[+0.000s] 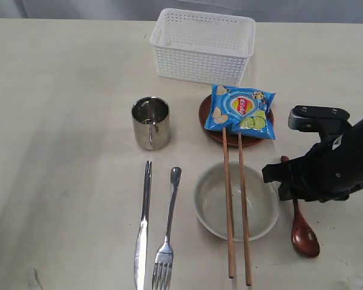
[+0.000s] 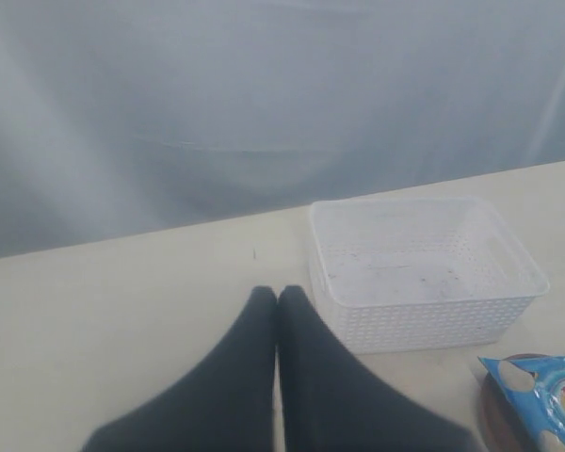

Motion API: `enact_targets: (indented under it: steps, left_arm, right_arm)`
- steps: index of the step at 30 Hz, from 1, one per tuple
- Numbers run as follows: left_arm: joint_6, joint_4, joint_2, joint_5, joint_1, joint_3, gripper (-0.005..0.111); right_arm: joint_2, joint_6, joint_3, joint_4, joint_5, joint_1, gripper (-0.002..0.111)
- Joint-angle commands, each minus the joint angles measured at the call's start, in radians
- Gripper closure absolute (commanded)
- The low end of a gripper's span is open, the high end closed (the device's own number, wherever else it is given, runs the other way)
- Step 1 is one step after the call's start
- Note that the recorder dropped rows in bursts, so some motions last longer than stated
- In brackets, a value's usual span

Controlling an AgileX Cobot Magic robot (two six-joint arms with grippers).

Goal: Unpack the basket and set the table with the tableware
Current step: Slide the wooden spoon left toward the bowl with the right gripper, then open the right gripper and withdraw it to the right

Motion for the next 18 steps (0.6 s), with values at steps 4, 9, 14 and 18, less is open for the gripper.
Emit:
enact_targets:
  steps: [4, 9, 14, 18]
  left_arm:
    - [0.004, -0.011, -0.012, -0.011, 0.002, 0.008, 0.107]
    - [0.012, -0.019, -0.107, -0.131, -0.053, 0.125, 0.107]
    - [0.012, -0.022, -0.309, -0.179, -0.158, 0.268, 0.107]
    - [0.012, -0.022, -0.476, -0.154, -0.176, 0.352, 0.107]
  right_arm:
    - [-0.181, 0.015, -0.006, 0.006, 0.103, 0.0, 0.066]
    - [-0.354, 0.011, -0.006, 0.006, 0.171, 0.0, 0.107]
    - [-0.582, -0.009, -0.006, 0.004, 0.213, 0.0, 0.108]
    - [-0.745, -0.012, -0.006, -0.017, 0.226, 0.0, 0.108]
